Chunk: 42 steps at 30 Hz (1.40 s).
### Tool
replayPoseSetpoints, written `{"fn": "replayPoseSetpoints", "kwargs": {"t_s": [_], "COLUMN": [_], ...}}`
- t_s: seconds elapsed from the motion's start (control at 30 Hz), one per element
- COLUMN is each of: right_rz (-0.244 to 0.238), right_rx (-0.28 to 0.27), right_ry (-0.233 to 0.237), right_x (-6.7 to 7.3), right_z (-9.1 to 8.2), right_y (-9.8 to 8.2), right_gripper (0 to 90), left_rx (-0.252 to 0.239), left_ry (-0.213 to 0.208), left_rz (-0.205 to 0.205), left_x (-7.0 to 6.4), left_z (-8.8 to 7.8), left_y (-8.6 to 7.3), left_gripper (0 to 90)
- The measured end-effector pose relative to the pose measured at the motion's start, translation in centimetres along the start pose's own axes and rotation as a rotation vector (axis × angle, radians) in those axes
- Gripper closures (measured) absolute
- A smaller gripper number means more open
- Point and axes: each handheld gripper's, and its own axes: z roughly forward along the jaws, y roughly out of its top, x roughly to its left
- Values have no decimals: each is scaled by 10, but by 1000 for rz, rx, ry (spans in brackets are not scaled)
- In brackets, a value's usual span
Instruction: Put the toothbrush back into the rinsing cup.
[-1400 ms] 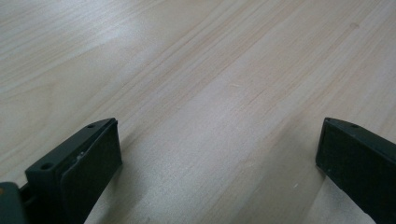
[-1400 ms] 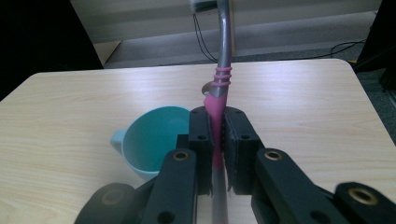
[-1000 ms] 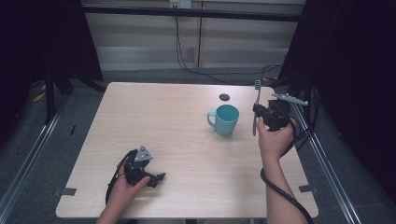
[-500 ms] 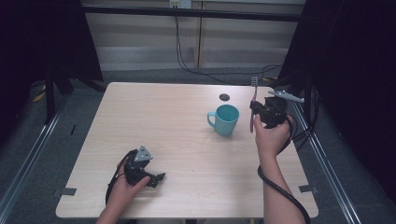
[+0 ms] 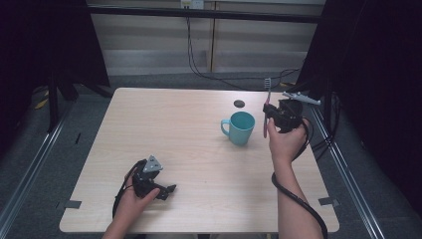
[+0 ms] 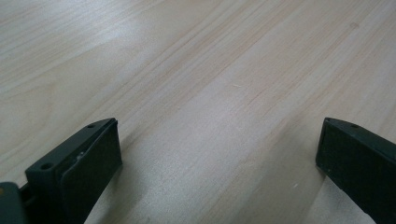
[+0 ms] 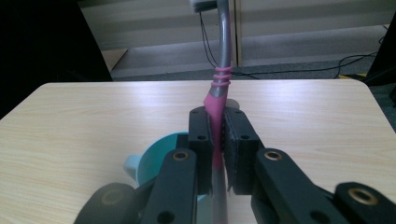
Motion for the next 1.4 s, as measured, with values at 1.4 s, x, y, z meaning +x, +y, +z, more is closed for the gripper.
{"fn": "replayPoseSetpoints", "kwargs": {"t_s": [1.4], "right_rz": [1], "right_rx": [5], "right_ry": [39], "right_x": [20], "right_z": [41], "right_y": [8], "right_gripper": [828], "left_rx": [-1], "left_ry": [1], "left_rz": [5], "left_x": [0], "left_z": [0], "left_y": [0], "left_gripper": [0]}}
